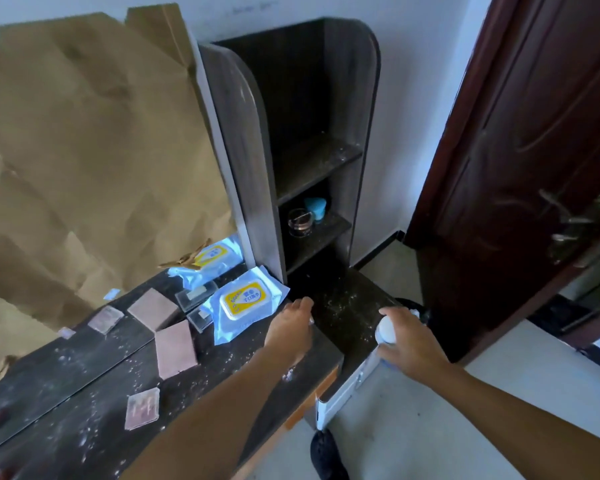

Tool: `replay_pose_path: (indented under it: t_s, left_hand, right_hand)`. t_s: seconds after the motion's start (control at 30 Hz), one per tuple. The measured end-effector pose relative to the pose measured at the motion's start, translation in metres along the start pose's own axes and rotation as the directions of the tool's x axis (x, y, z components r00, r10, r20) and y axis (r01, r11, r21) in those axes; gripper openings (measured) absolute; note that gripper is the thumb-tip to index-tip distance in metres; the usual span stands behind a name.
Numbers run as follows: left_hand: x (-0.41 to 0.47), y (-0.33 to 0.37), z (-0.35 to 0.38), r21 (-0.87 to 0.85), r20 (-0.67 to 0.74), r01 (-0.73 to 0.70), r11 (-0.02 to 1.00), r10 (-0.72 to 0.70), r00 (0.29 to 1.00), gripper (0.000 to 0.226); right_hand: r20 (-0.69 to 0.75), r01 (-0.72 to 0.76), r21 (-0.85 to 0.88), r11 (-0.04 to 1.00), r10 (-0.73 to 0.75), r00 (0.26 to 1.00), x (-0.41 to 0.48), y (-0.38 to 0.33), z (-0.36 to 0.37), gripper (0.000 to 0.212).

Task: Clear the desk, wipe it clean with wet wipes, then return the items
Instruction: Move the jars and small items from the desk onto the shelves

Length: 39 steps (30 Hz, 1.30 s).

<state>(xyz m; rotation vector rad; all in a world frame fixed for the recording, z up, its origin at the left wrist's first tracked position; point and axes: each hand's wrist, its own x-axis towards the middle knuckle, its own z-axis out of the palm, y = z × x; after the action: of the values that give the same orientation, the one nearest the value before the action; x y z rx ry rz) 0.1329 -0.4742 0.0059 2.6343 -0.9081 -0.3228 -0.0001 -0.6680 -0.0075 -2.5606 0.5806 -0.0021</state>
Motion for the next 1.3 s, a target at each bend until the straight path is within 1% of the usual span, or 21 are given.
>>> replay_pose_path:
  t_s: [0.1,0.23,0.37,0.47,0.53,0.63,0.73,0.77,0.83,0.9,0.97,1.03,1.1,1.17,1.23,1.3]
  left_hand:
    - [0.046,0.004,0.004,-0.015,0.006,0.015,1.000,-0.015,1.000,0.035]
    - [0.107,0.004,0.003,-0.015,0.006,0.045,0.999,-0.045,0.999,0.038]
    - [0.161,0.001,-0.001,0.021,-0.028,0.055,0.998,-0.054,0.998,0.037]
    - [0.188,-0.001,-0.001,0.014,-0.023,0.097,0.995,-0.096,0.995,0.039]
    - [0.206,-0.004,0.003,-0.008,-0.027,0.124,0.992,-0.124,0.992,0.036]
    - [0.227,-0.009,0.012,-0.045,-0.007,0.203,0.978,-0.203,0.979,0.028]
    - [0.241,-0.012,0.020,-0.077,-0.006,0.278,0.957,-0.279,0.960,0.033]
    - [0.245,-0.012,0.022,-0.097,-0.020,0.292,0.951,-0.296,0.955,0.035]
    - [0.252,-0.013,0.026,-0.127,-0.054,0.321,0.939,-0.330,0.943,0.038]
    - [0.257,-0.012,0.027,-0.140,-0.079,0.349,0.927,-0.362,0.929,0.042]
    - [0.259,-0.012,0.027,-0.158,-0.106,0.379,0.912,-0.397,0.912,0.053]
    - [0.260,-0.011,0.030,-0.175,-0.171,0.406,0.897,-0.434,0.884,0.062]
    - [0.261,-0.007,0.034,-0.205,-0.246,0.403,0.892,-0.445,0.861,0.061]
    - [0.264,-0.004,0.035,-0.238,-0.290,0.395,0.887,-0.453,0.843,0.061]
    - [0.266,-0.002,0.036,-0.253,-0.306,0.416,0.874,-0.480,0.822,0.064]
    - [0.265,0.004,0.035,-0.261,-0.305,0.447,0.856,-0.513,0.803,0.067]
  right_hand:
    - [0.014,-0.021,-0.038,0.999,0.021,1.000,0.037,0.014,-0.012,0.066]
    - [0.067,-0.025,-0.112,0.993,0.033,0.997,0.089,0.027,-0.033,0.066]
    - [0.022,0.006,-0.133,0.991,-0.003,1.000,0.135,0.036,-0.046,0.065]
    - [0.046,0.013,-0.133,0.991,-0.007,0.999,0.161,0.039,-0.049,0.069]
    - [0.074,0.077,-0.124,0.989,-0.068,0.995,0.181,0.041,-0.047,0.071]
    - [0.102,0.187,-0.100,0.977,-0.177,0.979,0.218,0.039,-0.043,0.071]
    - [0.082,0.318,-0.211,0.924,-0.308,0.948,0.258,0.025,-0.038,0.068]
    - [0.075,0.356,-0.217,0.909,-0.348,0.934,0.272,0.020,-0.034,0.068]
    - [0.119,0.422,-0.149,0.894,-0.408,0.905,0.300,0.010,-0.024,0.068]
    - [0.188,0.481,-0.127,0.868,-0.455,0.871,0.323,0.002,-0.015,0.069]
    - [0.212,0.513,-0.124,0.849,-0.483,0.850,0.341,-0.004,-0.009,0.067]
    - [0.224,0.513,-0.125,0.850,-0.479,0.849,0.354,-0.006,-0.003,0.061]
    - [0.229,0.538,-0.126,0.833,-0.504,0.833,0.363,-0.004,0.004,0.052]
    - [0.224,0.586,-0.107,0.803,-0.555,0.801,0.370,0.000,0.010,0.048]
    - [0.221,0.620,-0.062,0.782,-0.595,0.773,0.375,0.003,0.013,0.053]
    - [0.213,0.625,-0.038,0.780,-0.604,0.768,0.379,0.005,0.014,0.059]
